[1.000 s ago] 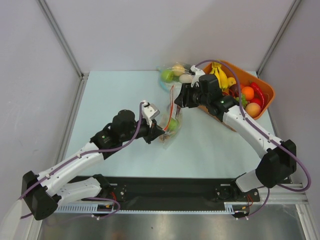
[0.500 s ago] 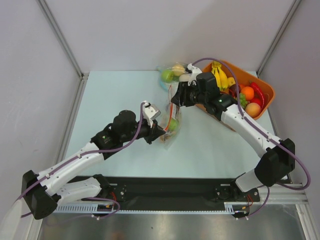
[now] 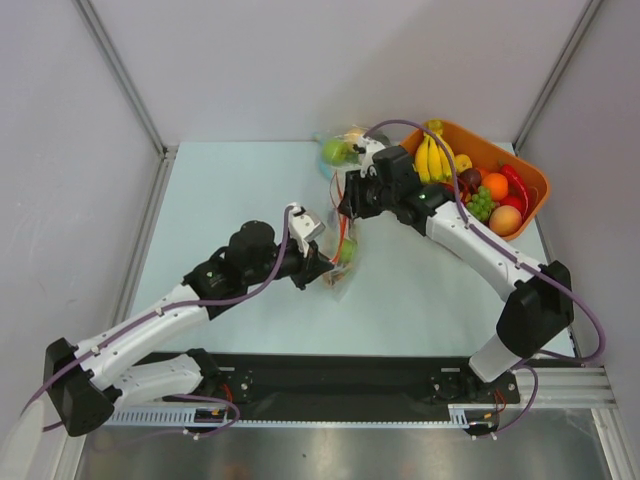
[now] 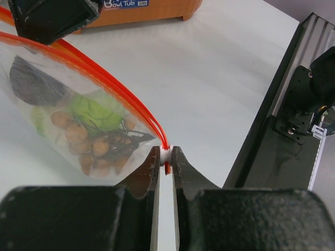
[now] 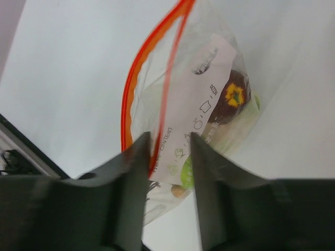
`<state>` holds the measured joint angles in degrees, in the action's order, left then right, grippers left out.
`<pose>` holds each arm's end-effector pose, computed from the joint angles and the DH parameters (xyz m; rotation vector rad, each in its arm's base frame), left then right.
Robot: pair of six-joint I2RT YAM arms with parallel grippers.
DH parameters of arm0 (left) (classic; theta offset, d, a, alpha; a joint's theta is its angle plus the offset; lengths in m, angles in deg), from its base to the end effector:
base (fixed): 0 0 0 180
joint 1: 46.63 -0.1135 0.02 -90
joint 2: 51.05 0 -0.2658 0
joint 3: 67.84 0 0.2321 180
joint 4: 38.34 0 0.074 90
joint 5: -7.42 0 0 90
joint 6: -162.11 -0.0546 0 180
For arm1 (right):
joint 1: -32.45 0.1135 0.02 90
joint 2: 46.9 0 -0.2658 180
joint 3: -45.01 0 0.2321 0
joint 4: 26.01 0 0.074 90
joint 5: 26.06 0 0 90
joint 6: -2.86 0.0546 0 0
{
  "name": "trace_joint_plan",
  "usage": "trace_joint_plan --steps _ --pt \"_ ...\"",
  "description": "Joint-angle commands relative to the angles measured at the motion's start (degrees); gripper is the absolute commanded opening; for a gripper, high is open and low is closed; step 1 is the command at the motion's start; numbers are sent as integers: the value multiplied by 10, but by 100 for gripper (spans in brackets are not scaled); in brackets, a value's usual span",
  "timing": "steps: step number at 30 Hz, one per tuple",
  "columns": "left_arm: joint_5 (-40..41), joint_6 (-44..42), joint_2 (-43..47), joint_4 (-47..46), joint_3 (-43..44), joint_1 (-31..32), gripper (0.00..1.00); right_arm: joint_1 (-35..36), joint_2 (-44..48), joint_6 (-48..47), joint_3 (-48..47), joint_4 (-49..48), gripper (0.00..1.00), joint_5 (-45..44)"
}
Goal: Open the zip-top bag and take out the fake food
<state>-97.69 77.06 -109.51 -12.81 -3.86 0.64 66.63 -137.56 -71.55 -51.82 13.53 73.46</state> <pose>0.1463 -0.1794 0.3190 0.8934 1.7947 -0.8528 0.2932 0.2100 0.3339 -0.4571 2.1761 0.6714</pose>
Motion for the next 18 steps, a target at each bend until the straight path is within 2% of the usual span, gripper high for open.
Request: trace_joint_plan --steps 1,2,3,4,5,9,14,18 --pt "4 -7 -9 -11 34 7 1 16 -12 -26 -37 22 33 -22" --pt "10 -8 -14 -5 39 7 7 19 -13 -28 -37 22 12 -25" --pt "18 -9 -15 -2 43 7 15 21 -11 -28 -36 22 4 -27" --pt "43 -10 -17 3 48 7 25 21 -8 -26 -35 20 0 -29" --pt "60 -10 -17 7 58 7 40 20 -6 -26 -33 20 0 -30" --pt "149 13 -22 15 94 -2 58 22 4 -27 -29 18 0 -29" --pt "216 93 -54 -22 115 -49 65 26 17 -24 -20 15 0 -28" --pt "197 145 -87 -48 115 -83 67 29 31 -23 -10 14 0 -21"
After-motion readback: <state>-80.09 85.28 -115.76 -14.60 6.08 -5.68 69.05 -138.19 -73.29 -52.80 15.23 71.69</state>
